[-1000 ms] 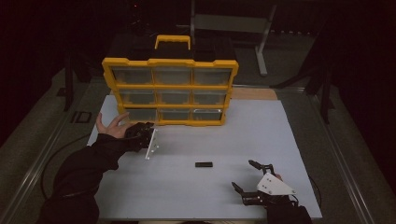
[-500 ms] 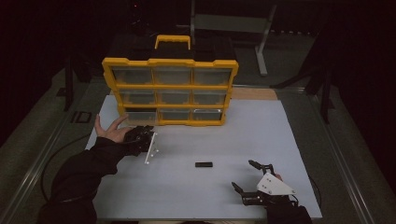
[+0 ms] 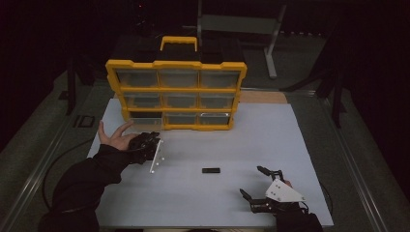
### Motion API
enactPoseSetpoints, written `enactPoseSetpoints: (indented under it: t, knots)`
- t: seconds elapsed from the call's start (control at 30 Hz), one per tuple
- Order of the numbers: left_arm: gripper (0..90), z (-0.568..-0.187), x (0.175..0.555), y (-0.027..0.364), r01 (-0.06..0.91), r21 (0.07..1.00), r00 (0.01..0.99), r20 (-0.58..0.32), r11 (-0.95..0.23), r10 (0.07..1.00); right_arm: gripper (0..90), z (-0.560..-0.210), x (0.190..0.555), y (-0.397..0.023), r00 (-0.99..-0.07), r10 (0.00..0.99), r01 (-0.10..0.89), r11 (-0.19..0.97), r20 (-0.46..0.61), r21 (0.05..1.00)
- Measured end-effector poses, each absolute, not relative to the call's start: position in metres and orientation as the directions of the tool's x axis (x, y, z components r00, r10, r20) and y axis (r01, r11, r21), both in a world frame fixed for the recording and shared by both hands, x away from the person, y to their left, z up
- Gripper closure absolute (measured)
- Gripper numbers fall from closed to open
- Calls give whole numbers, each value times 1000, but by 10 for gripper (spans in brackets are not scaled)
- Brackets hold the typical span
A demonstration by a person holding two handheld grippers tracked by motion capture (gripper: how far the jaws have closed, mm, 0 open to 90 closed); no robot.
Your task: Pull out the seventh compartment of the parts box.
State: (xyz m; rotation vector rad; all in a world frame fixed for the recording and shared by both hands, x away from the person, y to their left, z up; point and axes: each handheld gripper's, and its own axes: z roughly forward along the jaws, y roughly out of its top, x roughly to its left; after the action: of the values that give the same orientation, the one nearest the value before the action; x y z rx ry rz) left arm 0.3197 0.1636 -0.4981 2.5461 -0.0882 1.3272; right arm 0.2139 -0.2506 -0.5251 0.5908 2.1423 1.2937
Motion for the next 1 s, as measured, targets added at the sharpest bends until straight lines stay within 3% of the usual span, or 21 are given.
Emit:
enactPoseSetpoints:
  t: [1.0]
  knots:
    - [743,-498,330,168,-198,203,577,815,-959,54,86,-525,214,-251,-745,624,81,435,-236,897]
